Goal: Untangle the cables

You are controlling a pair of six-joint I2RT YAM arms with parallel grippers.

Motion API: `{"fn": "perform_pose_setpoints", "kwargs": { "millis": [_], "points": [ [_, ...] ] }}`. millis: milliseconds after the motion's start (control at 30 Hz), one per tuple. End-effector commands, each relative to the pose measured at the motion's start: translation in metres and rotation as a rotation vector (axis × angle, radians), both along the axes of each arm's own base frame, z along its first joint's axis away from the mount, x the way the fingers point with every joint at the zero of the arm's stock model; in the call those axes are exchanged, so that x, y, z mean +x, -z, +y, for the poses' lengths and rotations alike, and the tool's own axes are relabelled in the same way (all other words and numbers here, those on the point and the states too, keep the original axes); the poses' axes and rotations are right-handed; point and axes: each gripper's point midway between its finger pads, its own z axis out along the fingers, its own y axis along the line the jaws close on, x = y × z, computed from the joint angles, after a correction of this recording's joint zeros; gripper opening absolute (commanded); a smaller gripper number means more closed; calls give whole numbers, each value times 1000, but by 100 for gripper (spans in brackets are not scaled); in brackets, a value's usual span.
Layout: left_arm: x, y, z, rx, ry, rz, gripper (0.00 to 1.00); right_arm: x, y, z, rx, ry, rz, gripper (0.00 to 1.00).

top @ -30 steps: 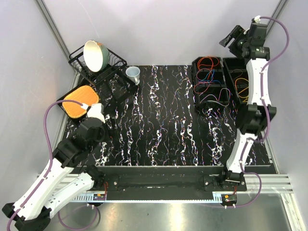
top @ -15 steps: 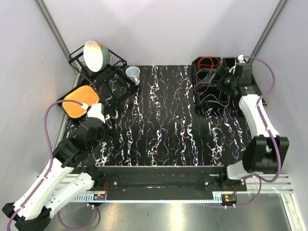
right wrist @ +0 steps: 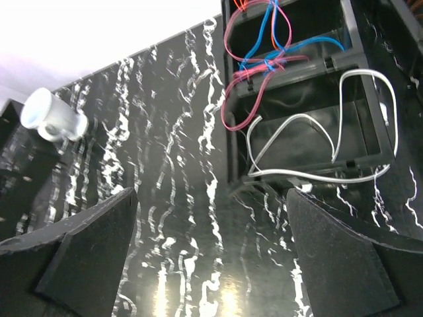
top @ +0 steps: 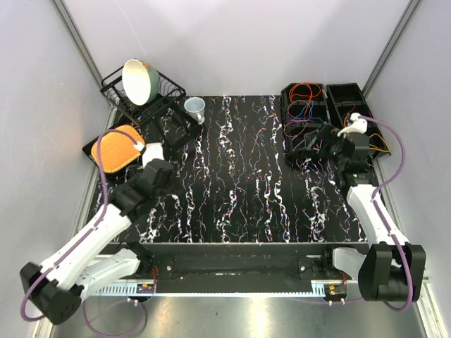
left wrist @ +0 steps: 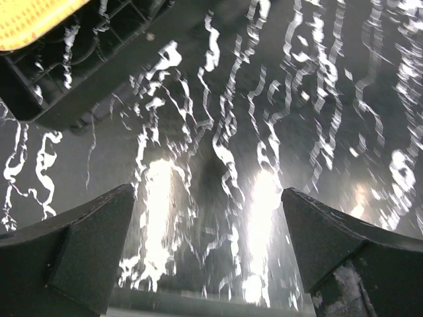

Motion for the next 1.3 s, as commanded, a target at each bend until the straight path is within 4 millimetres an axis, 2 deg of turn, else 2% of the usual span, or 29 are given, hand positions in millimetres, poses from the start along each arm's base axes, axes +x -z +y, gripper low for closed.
{"fn": "perform_pose_setpoints", "kwargs": {
  "millis": [0,33,67,100,167,300,433,500,567,633,667,733,767,833,867,933,967,1067,1100,1133,1167,1200,1233,1267],
  "points": [
    [38,11,6,43,-89,-134,99,1,-5,-3,-41,9,-114,100],
    [42,13,4,36,-77,-154,99,-1,1,-2,-37,6,-101,100],
    [52,3,0,26,-48,-226,99,-5,13,-3,-33,11,-78,100],
    [51,15,2,54,-33,-231,98,-7,19,-4,-23,21,-65,100],
    [59,10,6,92,-10,-333,98,-12,36,-7,-20,47,-27,100],
    [70,0,43,235,-156,-459,99,-17,61,-14,-43,75,44,100],
    [90,-5,83,195,-346,-520,99,-21,74,-16,-53,84,64,100],
    [99,6,91,204,-358,-517,99,-21,75,-21,-64,113,55,100],
    [110,4,102,186,-380,-577,99,-23,78,-30,-80,159,56,100],
    [130,8,96,168,-317,-617,98,-25,79,-31,-78,165,58,100],
    [134,17,91,235,-238,-588,96,-25,78,-29,-85,148,51,100],
    [146,30,79,248,-148,-596,96,-28,78,-27,-87,133,49,100],
    [146,39,80,252,-151,-577,96,-29,77,-25,-81,129,43,100],
    [148,41,87,232,-184,-576,98,-32,76,-25,-78,128,34,100],
    [151,45,79,192,-105,-575,94,-33,75,-25,-74,130,29,100],
    [148,47,85,155,-79,-594,95,-35,76,-24,-69,132,20,100],
    [150,46,73,120,6,-612,95,-33,72,-27,-63,148,1,100],
    [145,40,75,110,35,-690,99,-32,69,-35,-65,198,-27,100],
    [146,50,73,96,41,-634,99,-30,66,-37,-65,210,-44,100],
    [146,47,74,104,41,-661,99,-31,68,-39,-65,221,-55,100],
    [145,49,75,100,36,-650,99,-27,58,-40,-83,219,-106,100],
    [145,53,74,97,39,-627,99,-27,55,-40,-110,209,-126,100],
    [145,48,75,104,37,-657,99,-28,54,-41,-149,197,-139,100],
    [145,50,76,101,31,-650,99,-28,52,-46,-256,177,-151,100]
  ]
}}
